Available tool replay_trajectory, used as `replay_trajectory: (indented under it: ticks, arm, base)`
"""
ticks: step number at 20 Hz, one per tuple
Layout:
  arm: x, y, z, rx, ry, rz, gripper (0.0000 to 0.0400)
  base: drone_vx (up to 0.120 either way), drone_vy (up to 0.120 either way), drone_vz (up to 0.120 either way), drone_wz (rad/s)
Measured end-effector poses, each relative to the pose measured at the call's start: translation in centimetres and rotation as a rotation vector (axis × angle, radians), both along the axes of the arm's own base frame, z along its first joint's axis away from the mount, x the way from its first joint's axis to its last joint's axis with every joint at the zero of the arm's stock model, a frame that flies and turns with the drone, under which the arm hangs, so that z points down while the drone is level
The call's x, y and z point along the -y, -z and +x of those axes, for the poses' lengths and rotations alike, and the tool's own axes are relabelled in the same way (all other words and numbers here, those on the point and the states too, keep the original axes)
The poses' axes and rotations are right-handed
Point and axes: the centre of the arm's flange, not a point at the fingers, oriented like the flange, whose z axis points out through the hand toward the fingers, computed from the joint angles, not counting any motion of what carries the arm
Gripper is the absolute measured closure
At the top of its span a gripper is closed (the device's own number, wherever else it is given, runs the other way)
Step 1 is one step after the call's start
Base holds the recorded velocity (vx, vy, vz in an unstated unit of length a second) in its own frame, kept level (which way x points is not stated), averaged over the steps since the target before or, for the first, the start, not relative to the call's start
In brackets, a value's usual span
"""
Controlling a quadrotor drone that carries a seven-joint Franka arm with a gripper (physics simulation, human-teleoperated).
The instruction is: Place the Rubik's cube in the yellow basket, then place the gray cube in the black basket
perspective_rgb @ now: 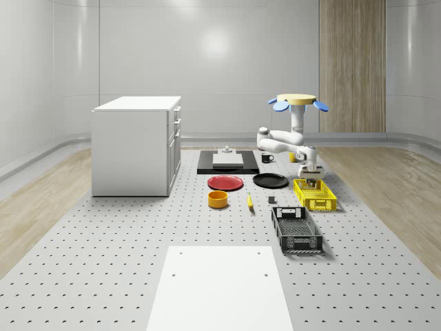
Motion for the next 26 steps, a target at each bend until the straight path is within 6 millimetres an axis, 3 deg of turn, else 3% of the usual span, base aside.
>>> replay_trajectory:
  ticks: [17,21,26]
  arm:
    - [0.0,-5.2,0.0,0.000,0.002,0.000,0.0115]
    - [0.1,-5.5,0.0,0.001,0.015,0.002,0.0042]
    - [0.1,-4.3,0.0,0.001,0.023,0.003,0.0012]
  base:
    - [0.000,0.000,0.000,0.000]
    - [0.000,0.000,0.000,0.000]
    - [0.000,0.000,0.000,0.000]
